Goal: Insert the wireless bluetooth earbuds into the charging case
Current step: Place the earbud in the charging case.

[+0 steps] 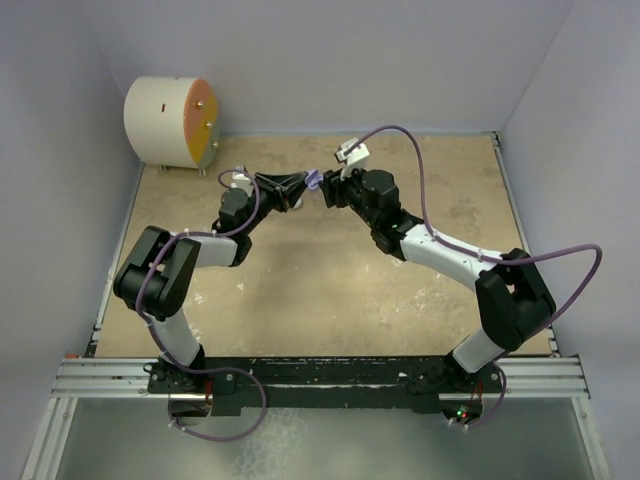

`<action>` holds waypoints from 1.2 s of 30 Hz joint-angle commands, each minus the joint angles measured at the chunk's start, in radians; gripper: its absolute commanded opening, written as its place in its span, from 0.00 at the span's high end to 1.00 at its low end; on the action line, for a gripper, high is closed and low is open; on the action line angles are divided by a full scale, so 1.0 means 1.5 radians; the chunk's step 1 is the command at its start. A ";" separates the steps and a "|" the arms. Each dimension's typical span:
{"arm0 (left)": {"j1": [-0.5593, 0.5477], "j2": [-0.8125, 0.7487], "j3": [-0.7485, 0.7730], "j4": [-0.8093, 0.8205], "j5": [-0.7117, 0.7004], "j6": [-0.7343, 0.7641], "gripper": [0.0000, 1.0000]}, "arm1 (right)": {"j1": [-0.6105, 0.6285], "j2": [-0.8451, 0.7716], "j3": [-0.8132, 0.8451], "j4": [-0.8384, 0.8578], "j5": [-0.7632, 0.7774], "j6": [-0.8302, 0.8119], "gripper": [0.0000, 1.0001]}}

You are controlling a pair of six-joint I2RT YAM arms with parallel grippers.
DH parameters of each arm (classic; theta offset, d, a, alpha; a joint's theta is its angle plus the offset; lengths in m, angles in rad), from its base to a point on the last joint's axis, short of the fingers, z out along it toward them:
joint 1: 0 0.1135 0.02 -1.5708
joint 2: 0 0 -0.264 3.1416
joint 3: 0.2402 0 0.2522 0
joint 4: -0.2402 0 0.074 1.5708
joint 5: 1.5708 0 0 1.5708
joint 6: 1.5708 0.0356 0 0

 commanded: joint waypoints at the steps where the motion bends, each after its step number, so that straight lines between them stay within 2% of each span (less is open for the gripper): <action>1: 0.005 -0.030 0.009 0.008 -0.007 0.028 1.00 | 0.003 0.004 0.039 0.006 0.016 0.008 0.43; 19: 0.006 -0.036 0.015 0.004 -0.007 0.029 1.00 | 0.004 0.004 0.048 -0.039 0.008 0.015 0.43; 36: 0.007 -0.045 0.007 0.000 -0.005 0.030 1.00 | 0.000 0.020 0.062 -0.050 0.055 0.020 0.43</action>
